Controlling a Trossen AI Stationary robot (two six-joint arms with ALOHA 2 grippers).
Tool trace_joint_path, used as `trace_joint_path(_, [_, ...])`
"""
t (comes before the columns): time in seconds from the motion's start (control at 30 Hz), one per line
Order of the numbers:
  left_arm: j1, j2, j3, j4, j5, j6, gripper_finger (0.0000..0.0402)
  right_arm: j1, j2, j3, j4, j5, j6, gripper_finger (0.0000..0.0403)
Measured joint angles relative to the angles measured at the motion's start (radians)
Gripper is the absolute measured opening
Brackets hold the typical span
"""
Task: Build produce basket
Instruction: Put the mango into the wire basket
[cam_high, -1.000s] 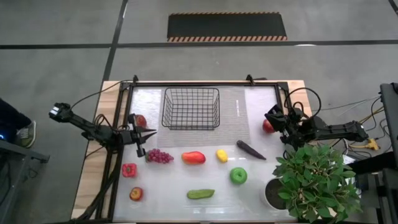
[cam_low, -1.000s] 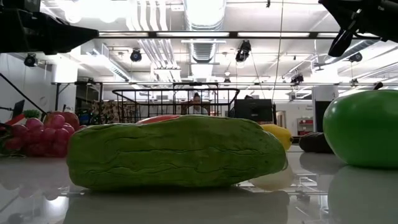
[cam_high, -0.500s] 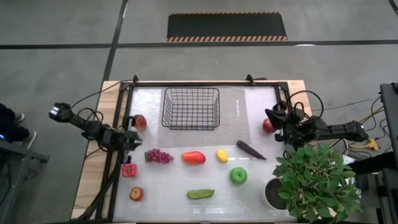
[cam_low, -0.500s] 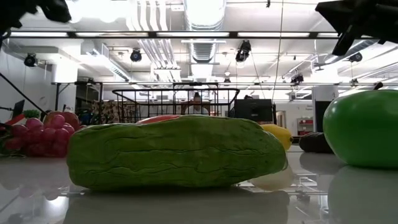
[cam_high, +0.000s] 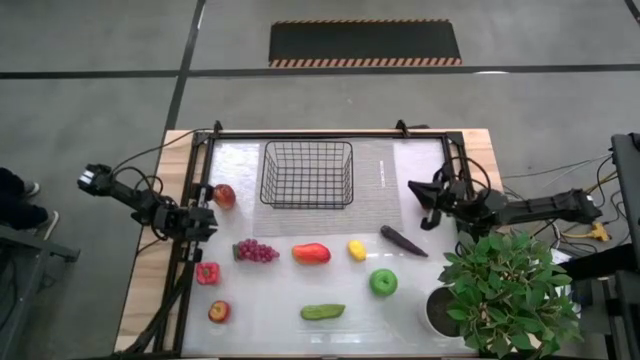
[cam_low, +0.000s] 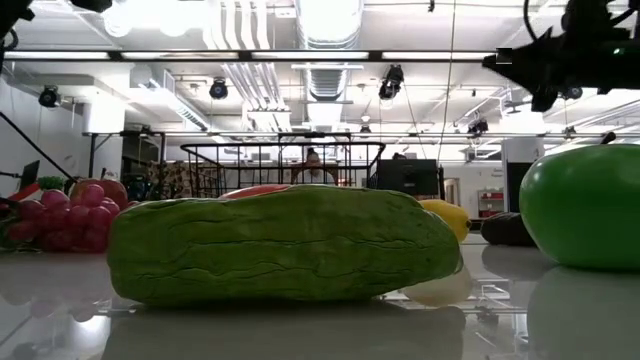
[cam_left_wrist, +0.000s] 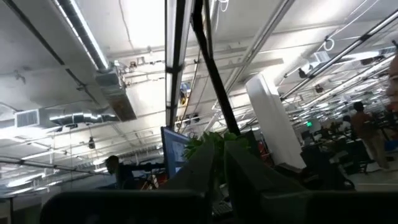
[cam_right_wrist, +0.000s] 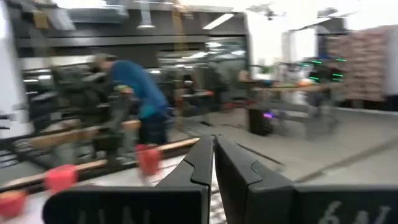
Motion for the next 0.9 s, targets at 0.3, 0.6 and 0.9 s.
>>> trace_joint_path(0.3, [0.000, 0.151, 0.034, 0.068, -0.266, -0.081, 0.0019, -0.001, 0.150, 0.000, 0.288, -0.046, -0.111, 0.0009])
trace_joint_path(0.6, [0.000, 0.377, 0.141, -0.001, -0.393, -0.283, 0.0019, -0.001, 0.179, 0.000, 0.352, -0.046, -0.188, 0.0009])
trace_joint_path(0.9, [0.006, 0.661, 0.402, -0.293, -0.475, -0.395, 0.0019, -0.001, 0.179, 0.000, 0.352, -0.046, -0.219, 0.0009])
